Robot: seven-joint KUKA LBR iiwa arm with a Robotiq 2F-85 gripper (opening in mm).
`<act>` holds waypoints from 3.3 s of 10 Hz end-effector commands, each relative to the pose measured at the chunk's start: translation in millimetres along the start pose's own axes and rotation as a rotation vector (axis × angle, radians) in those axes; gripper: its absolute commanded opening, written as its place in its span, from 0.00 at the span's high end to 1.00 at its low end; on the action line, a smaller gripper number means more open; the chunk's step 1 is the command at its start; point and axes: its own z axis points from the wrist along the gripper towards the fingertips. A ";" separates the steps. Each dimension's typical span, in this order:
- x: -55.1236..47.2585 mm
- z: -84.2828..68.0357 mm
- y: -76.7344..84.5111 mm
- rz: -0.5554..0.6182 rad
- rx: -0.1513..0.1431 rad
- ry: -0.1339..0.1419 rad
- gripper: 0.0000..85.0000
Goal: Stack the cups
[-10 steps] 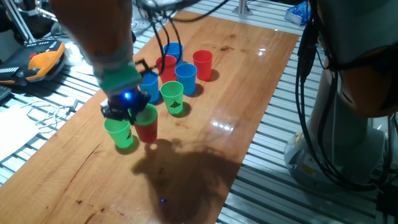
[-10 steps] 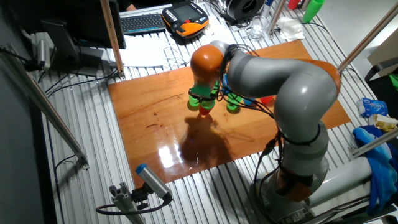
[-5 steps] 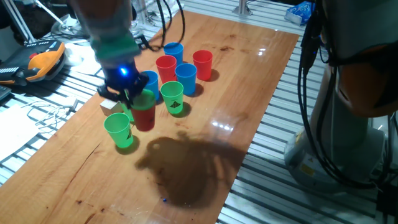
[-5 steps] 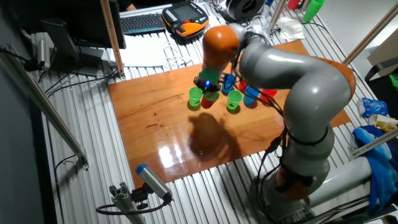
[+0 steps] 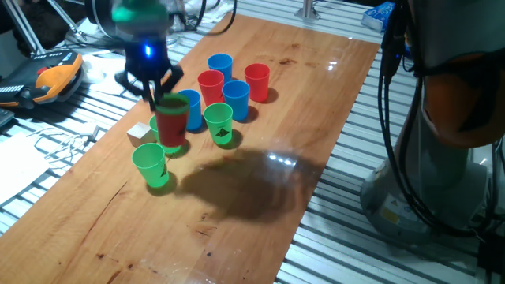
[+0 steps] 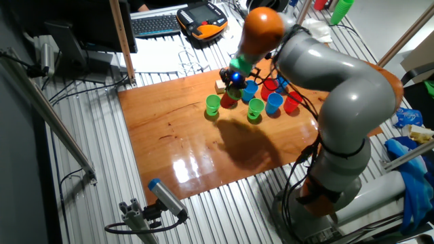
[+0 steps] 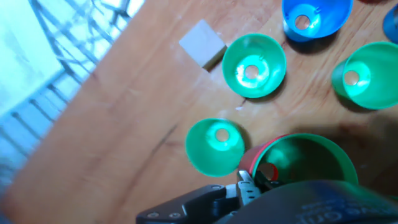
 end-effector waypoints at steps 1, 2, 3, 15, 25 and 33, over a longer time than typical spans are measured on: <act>-0.9 2.3 2.2 0.201 -0.025 -0.038 1.00; -0.3 10.0 5.7 0.233 -0.032 -0.069 1.00; 0.4 20.2 9.5 0.257 -0.028 -0.099 1.00; -8.9 61.2 22.3 0.512 -0.161 -0.140 1.00; 4.5 110.6 18.6 0.323 -0.004 -0.296 1.00; 6.5 114.9 17.8 0.360 -0.044 -0.293 0.80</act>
